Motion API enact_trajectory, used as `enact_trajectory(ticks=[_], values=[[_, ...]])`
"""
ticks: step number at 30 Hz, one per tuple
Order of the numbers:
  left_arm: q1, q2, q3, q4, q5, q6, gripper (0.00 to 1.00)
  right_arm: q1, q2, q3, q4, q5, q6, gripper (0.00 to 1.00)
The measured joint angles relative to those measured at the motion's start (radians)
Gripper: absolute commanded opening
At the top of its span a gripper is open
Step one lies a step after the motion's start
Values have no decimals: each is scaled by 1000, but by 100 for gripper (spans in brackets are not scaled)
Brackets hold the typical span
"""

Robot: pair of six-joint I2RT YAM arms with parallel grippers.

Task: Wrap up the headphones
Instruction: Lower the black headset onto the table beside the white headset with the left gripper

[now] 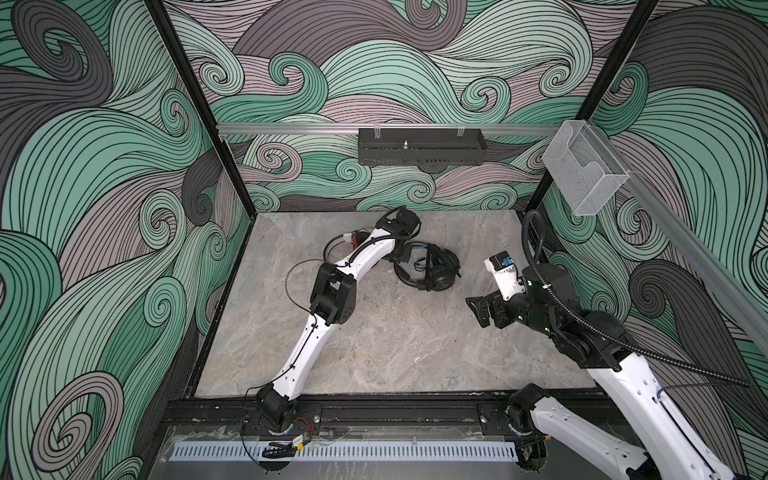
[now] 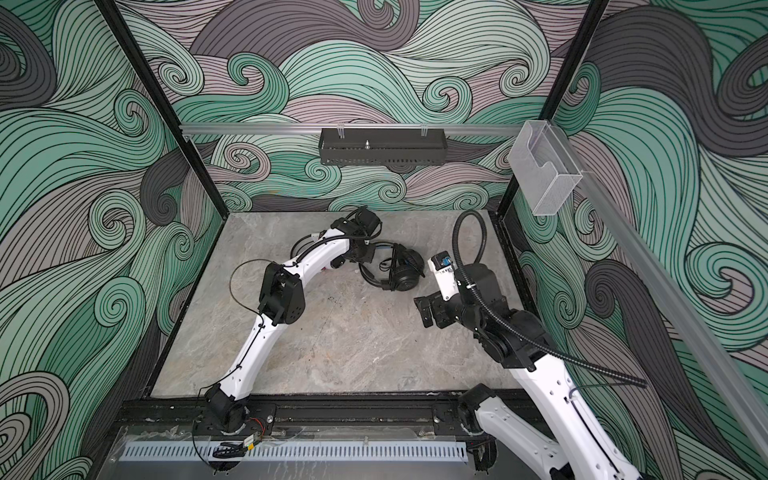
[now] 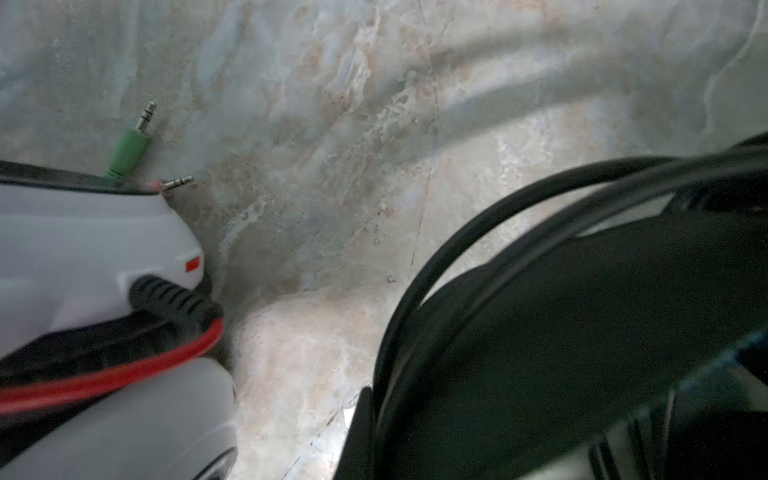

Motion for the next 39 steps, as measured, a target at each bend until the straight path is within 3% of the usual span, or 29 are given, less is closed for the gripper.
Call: enact_trajectory(ticks=[12, 16, 25, 30, 34, 39], values=[[16, 18, -3, 62, 23, -18, 33, 10, 11, 0, -2, 1, -15, 99], [17, 17, -3, 83, 21, -20, 53, 10, 11, 0, -2, 2, -18, 99], [12, -52, -10, 101, 29, 10, 66, 10, -8, 0, -2, 16, -18, 99], [-20, -293, -189, 124, 50, 43, 69, 10, -54, -27, 27, 32, -3, 99], [-109, -565, -403, 160, 86, 40, 69, 10, -152, -176, 112, 85, 34, 99], [-258, -974, -911, 268, 100, -45, 77, -5, -239, -410, 257, 233, 96, 99]])
